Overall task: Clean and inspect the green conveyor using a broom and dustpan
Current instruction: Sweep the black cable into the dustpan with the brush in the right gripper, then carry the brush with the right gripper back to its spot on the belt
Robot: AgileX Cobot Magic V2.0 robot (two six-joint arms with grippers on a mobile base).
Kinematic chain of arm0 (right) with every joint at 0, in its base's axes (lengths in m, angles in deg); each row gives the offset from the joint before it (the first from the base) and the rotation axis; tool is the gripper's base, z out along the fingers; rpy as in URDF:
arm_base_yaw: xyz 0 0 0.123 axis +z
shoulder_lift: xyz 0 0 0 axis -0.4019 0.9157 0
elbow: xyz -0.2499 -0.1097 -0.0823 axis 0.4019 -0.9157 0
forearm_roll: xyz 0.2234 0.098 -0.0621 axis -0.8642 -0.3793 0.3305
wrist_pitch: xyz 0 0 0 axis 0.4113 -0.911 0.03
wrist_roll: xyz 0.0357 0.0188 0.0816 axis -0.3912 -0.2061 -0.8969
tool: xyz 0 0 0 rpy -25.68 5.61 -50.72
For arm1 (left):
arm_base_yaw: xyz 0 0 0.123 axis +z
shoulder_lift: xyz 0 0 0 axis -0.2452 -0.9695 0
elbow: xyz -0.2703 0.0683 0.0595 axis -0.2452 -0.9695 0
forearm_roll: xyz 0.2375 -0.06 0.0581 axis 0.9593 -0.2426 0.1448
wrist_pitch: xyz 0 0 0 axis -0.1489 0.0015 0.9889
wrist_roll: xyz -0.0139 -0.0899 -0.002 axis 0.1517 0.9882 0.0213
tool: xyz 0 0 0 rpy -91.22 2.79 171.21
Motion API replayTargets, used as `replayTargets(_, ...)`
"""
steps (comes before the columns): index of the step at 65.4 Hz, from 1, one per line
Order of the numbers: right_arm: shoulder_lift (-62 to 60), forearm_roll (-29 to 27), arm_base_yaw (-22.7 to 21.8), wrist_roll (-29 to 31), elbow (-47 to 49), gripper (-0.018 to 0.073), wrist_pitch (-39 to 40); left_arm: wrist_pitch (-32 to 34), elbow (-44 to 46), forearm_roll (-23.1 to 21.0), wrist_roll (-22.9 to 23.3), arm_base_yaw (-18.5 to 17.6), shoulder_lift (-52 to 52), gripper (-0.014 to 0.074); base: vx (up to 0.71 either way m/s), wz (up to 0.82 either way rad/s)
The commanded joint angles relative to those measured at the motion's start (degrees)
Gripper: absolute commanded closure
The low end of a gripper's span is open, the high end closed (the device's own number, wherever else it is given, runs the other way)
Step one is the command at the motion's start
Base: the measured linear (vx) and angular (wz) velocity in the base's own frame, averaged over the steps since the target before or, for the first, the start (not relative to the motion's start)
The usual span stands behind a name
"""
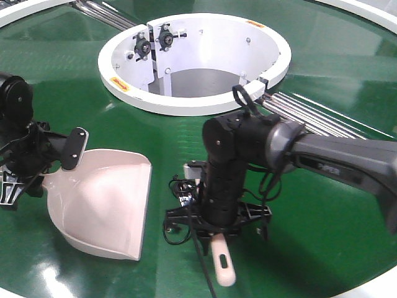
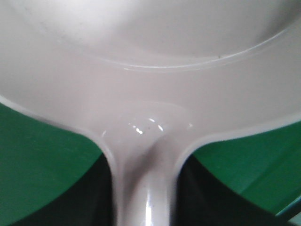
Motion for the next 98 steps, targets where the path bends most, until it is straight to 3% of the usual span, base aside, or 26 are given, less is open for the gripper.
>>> replayTargets(1,-0.7,-2.7,1.4,1.0,4.4,0.0561,-4.6,-0.2,1.7,-0.8,0.0,-0.5,2.4,0.0603,0.00,0.00)
replayTargets(24,8.9,-12.2,7.6,4.8,21.0,0.0561,-4.6,-0.2,1.7,-0.8,0.0,-0.5,2.4,0.0603,0.00,0.00)
replayTargets(37,12.3,-14.7,9.7,5.4,31.6,0.0561,-4.5,-0.2,1.7,-0.8,0.0,-0.5,2.4,0.0603,0.00,0.00)
replayTargets(47,12.6,-14.7,9.9,6.0,33.9,0.0561,-4.5,-0.2,1.7,-0.8,0.0,-0.5,2.4,0.0603,0.00,0.00)
replayTargets(69,10.4,-11.4,8.1,6.9,32.0,0.0561,-4.5,-0.2,1.7,-0.8,0.0,-0.5,2.4,0.0603,0.00,0.00)
replayTargets(98,-7.5,0.2,-1.7,10.9,9.8,0.0561,-4.5,-0.2,1.7,-0.8,0.0,-0.5,2.4,0.0603,0.00,0.00)
